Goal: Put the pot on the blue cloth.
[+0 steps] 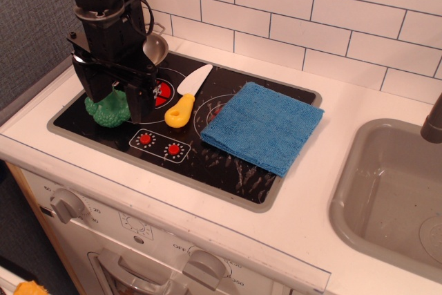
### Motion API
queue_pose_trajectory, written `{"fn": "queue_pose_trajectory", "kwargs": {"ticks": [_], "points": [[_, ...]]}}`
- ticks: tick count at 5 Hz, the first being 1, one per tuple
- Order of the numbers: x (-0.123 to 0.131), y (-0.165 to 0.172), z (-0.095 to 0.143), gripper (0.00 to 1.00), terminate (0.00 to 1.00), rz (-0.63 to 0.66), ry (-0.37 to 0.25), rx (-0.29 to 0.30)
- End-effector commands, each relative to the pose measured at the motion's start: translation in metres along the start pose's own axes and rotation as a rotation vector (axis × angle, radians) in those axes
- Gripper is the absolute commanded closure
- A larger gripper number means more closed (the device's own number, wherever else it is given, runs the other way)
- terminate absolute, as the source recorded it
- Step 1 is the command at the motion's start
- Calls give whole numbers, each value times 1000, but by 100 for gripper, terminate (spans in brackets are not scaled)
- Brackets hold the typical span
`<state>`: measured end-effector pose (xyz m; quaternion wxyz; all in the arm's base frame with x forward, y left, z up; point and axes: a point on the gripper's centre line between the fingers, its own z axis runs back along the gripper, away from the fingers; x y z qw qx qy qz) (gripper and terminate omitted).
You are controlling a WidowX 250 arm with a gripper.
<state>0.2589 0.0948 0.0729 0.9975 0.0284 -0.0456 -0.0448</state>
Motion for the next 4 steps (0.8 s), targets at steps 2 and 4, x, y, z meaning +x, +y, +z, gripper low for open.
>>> {"fn": "queue_pose_trajectory", "kwargs": {"ticks": [2, 4], "points": [[25, 13, 13, 0, 0, 20, -49, 10], [67, 41, 30, 0, 0, 73, -153, -17]]}}
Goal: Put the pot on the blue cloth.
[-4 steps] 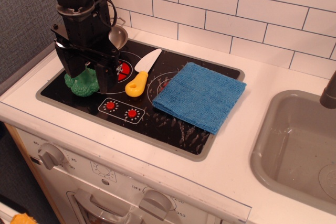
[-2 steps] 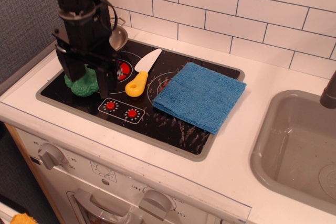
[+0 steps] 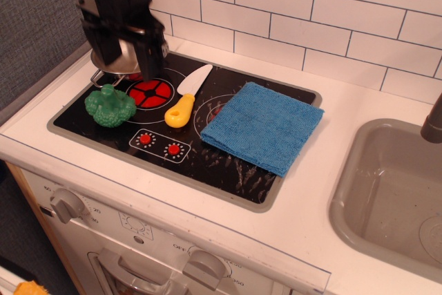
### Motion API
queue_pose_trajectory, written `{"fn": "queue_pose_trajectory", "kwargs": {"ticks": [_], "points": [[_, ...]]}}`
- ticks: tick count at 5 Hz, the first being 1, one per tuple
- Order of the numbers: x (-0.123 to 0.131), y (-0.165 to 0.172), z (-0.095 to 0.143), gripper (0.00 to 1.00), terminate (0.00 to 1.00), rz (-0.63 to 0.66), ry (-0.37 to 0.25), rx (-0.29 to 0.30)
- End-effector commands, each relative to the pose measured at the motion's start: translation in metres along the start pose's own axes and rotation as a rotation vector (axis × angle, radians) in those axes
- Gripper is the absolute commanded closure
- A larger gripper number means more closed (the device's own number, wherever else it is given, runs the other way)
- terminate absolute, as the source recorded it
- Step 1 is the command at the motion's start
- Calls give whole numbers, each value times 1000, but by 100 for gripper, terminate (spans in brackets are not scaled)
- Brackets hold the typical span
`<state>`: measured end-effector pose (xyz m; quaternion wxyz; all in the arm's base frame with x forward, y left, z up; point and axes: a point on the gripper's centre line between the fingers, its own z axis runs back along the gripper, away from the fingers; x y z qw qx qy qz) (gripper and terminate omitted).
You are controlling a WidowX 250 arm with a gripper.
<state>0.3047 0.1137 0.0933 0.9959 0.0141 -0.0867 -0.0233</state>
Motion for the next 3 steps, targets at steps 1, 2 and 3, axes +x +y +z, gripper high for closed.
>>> {"fn": "queue_pose_trajectory", "kwargs": {"ticks": [1, 2, 3], "points": [[40, 29, -4, 0, 0, 42, -34, 45], [48, 33, -33, 0, 0, 45, 19, 52], [52, 29, -49, 0, 0, 42, 45, 50]]}}
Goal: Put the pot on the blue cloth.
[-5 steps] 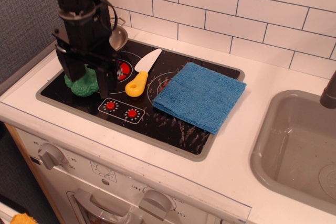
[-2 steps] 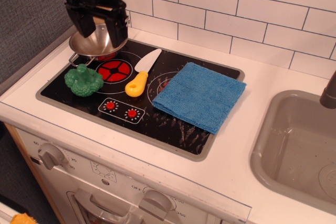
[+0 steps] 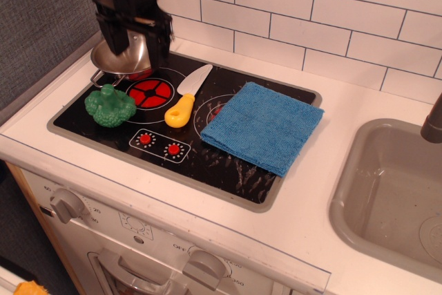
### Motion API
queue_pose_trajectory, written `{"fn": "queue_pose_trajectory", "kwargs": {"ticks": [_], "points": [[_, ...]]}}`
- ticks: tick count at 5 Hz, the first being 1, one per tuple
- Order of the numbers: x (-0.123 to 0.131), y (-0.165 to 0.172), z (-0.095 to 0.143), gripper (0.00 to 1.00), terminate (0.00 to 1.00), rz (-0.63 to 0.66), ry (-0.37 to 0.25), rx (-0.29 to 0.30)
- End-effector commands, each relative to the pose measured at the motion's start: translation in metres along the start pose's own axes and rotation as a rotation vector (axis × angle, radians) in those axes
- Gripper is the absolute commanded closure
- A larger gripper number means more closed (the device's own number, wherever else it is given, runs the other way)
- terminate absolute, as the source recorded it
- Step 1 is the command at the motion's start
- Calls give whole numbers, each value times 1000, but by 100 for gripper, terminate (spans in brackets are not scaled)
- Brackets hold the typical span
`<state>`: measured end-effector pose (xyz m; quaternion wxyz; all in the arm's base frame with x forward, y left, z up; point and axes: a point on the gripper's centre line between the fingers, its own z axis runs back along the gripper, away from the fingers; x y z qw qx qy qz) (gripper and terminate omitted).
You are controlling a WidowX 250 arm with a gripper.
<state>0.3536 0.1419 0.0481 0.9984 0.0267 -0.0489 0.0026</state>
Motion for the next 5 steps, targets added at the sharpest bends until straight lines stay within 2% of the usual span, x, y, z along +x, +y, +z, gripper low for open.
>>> {"fn": "queue_pose_trajectory", "kwargs": {"ticks": [1, 2, 4, 5], "points": [[14, -3, -8, 0, 0, -6, -13, 19], [13, 0, -12, 100, 0, -1, -14, 32], [10, 4, -15, 100, 0, -10, -2, 47], [11, 7, -2, 100, 0, -29, -35, 51]]}}
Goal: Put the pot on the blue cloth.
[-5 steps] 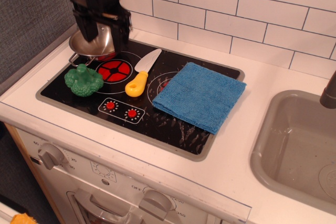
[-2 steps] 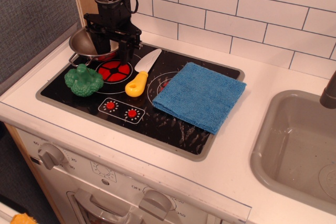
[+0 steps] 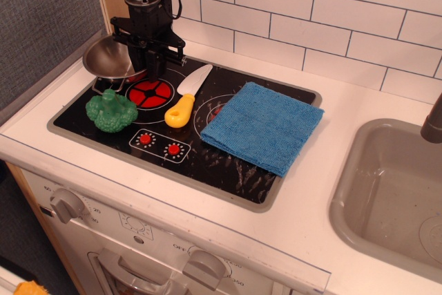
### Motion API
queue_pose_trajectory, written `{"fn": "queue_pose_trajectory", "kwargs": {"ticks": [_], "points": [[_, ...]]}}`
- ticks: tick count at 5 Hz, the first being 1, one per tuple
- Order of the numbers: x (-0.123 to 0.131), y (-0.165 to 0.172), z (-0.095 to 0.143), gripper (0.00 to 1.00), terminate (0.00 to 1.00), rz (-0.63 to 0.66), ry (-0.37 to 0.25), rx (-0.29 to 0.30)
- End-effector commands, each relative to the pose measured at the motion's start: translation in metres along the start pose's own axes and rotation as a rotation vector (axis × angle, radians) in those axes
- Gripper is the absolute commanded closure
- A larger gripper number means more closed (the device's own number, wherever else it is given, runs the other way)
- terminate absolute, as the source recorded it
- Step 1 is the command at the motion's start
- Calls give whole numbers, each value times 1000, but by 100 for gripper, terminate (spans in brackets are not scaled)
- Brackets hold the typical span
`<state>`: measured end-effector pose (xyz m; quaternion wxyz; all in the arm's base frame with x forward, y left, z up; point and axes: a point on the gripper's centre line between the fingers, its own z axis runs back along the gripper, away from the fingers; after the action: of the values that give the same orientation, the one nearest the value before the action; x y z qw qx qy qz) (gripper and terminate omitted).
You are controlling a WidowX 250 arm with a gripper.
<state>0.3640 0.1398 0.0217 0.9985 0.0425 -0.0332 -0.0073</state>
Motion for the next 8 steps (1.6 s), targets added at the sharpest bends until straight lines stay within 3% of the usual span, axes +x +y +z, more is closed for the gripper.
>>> {"fn": "queue_pose_trajectory", "kwargs": {"ticks": [1, 2, 3, 4, 5, 6, 8], "points": [[3, 18, 44, 100, 0, -33, -119, 37], [8, 16, 86, 100, 0, -79, -220, 72], [8, -15, 113, 100, 0, -162, -288, 46], [1, -63, 120, 100, 0, -265, -287, 0], [-13, -114, 112, 100, 0, -371, -251, 9], [-24, -155, 97, 100, 0, -470, -212, 54], [-28, -175, 74, 100, 0, -523, -166, 69]]}}
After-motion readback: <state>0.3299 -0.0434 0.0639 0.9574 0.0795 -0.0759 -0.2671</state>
